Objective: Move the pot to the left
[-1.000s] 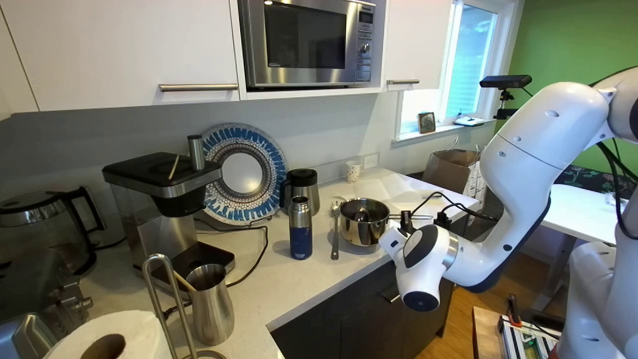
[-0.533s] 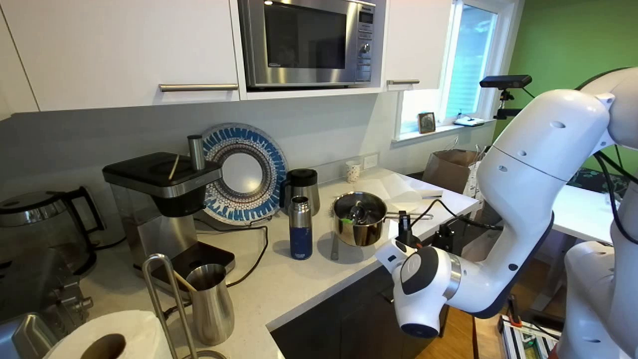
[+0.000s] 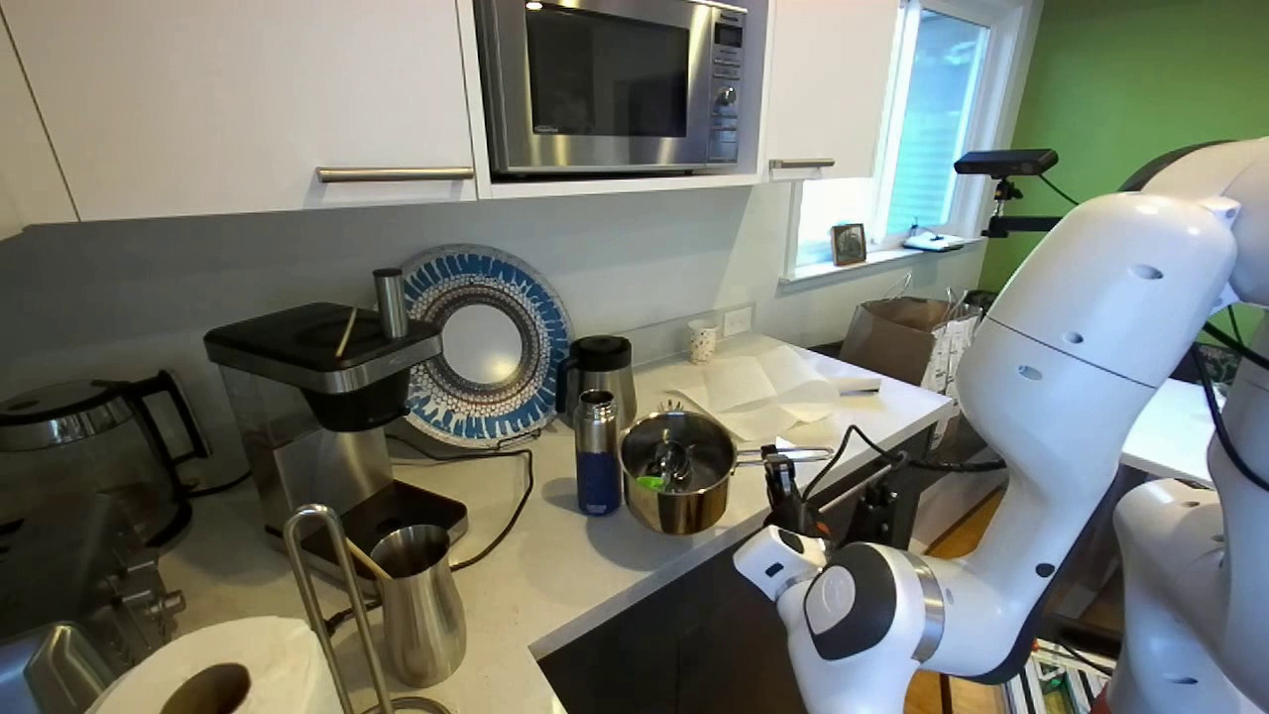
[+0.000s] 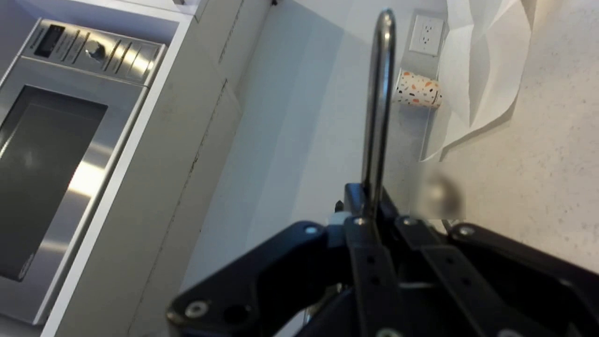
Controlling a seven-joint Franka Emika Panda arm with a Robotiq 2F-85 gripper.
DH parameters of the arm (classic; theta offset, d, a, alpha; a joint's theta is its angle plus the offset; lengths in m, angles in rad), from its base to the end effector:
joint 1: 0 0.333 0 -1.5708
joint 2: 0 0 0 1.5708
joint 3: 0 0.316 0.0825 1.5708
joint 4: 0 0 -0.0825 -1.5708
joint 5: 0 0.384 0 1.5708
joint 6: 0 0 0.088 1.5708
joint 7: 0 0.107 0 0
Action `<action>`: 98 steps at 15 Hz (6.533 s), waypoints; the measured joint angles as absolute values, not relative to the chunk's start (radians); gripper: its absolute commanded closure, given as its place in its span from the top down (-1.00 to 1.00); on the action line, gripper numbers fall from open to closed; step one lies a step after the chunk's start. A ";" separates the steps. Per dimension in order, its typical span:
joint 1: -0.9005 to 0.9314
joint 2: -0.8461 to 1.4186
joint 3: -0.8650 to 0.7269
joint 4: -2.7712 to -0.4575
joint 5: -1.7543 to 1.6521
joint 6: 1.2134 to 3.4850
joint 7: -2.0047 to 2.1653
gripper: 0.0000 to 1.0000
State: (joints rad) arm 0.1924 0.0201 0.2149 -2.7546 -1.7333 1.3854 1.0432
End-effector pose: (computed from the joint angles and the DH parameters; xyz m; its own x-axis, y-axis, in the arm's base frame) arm 0.3649 0.0273 0.2628 0.8874 0.4360 -0.1500 0.0307 0.2686 0.9628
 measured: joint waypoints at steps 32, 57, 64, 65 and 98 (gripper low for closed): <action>0.212 0.088 0.255 -2.741 -2.310 1.653 1.209 -0.97; 0.201 -0.031 0.214 -2.743 -2.517 1.936 1.177 -0.97; 0.299 -0.027 0.307 -2.739 -2.516 1.929 1.157 -0.97; 0.315 -0.026 0.323 -2.739 -2.516 1.929 1.157 -0.97; 0.433 0.102 0.472 -2.607 -2.515 1.916 1.018 1.00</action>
State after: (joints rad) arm 0.4332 0.1020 0.4718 -2.6068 -2.5155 1.9160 1.0179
